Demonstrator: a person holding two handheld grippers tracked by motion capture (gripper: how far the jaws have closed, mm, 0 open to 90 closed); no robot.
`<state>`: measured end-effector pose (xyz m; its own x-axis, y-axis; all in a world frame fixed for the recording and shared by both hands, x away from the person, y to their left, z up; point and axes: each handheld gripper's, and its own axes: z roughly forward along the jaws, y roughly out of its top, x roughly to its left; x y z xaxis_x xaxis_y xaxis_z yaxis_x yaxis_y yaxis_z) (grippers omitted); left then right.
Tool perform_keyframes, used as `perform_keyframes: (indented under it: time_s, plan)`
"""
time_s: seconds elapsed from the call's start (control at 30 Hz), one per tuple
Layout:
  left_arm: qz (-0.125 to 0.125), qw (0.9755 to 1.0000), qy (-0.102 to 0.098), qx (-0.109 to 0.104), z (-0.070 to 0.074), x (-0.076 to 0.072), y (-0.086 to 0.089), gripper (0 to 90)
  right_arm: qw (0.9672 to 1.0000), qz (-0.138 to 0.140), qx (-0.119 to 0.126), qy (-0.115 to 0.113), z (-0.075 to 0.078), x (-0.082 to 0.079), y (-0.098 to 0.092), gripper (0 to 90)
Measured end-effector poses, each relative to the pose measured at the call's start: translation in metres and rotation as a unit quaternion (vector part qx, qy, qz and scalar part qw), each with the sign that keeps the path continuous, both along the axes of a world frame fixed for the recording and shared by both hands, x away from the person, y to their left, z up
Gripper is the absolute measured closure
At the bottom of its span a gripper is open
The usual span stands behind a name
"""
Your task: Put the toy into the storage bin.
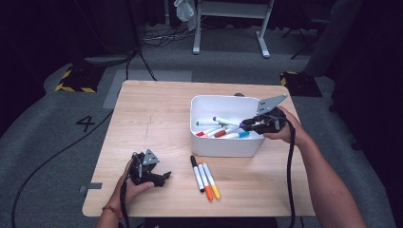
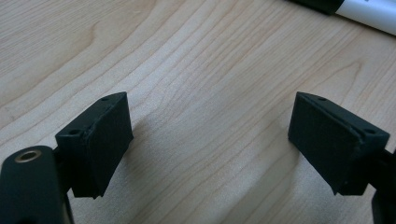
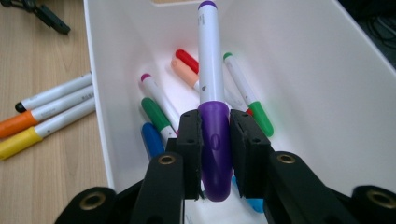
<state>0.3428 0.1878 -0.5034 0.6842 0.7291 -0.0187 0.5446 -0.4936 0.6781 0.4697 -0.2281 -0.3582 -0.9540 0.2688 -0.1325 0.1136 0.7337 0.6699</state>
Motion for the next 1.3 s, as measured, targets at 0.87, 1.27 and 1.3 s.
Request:
perform_keyframes:
  time_s: [0.87,1.27,1.3]
  plan:
    - [0.0,1.0,0.0,0.0,0.0,0.0,0.0,13.7,0.9959,0.02,-0.084,0.027,-0.01,0.003,0.017,70.9]
    - [0.0,1.0,0.0,0.0,0.0,0.0,0.0,13.7,0.9988,-0.048,0.005,-0.003,0.001,-0.008,0.0,52.0]
    - [0.0,1.0,0.0,0.0,0.0,0.0,0.0,13.7,0.9978,-0.064,0.018,-0.007,0.003,-0.01,-0.003,49.9]
